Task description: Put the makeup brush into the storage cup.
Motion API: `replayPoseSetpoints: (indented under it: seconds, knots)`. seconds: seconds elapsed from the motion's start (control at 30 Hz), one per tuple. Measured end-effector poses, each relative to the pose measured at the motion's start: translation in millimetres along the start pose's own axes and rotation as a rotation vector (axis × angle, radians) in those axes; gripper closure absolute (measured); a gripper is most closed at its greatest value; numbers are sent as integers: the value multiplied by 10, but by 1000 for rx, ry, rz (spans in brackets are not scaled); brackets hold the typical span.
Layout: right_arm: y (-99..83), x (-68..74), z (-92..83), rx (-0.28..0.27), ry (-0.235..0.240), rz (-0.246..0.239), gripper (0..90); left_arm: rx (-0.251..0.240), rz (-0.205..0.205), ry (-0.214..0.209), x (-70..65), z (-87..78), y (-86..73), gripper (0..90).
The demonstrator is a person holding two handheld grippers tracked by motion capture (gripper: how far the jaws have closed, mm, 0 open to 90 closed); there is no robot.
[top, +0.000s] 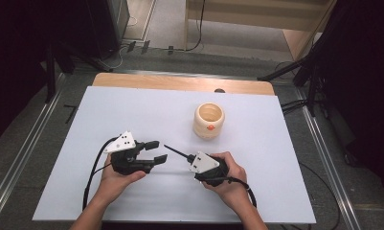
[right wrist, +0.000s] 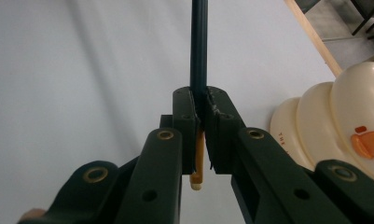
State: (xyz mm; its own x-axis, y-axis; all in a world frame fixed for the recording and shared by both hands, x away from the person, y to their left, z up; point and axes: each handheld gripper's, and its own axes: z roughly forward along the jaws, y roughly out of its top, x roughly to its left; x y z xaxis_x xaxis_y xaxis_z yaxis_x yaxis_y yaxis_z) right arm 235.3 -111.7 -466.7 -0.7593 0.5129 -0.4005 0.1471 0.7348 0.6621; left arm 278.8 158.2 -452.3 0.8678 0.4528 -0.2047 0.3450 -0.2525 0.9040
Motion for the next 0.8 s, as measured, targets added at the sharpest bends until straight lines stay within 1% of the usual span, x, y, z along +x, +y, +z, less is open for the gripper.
replayPoseSetpoints:
  seconds: [0.03,0.1,0.2,0.4,0.47,0.6,0.63,0.8]
  knots:
    - [3,10,1,1,0,4,846,-2,-2,-4,4,-2,2,414]
    - [10,23,10,1,5,-13,846,-3,-7,-9,5,-4,4,432]
    - [14,31,12,3,5,-16,846,-6,-23,-19,7,5,5,438]
    - [27,57,21,4,2,-41,846,2,-50,-26,25,20,5,495]
    - [33,76,26,5,0,-38,845,0,-52,-27,26,21,5,514]
    - [38,93,38,8,-9,-58,846,-2,-56,-36,25,23,8,530]
    - [40,100,37,12,-8,-56,846,-1,-57,-39,24,25,7,535]
    - [45,111,42,17,-15,-85,846,-2,-58,-49,22,32,9,571]
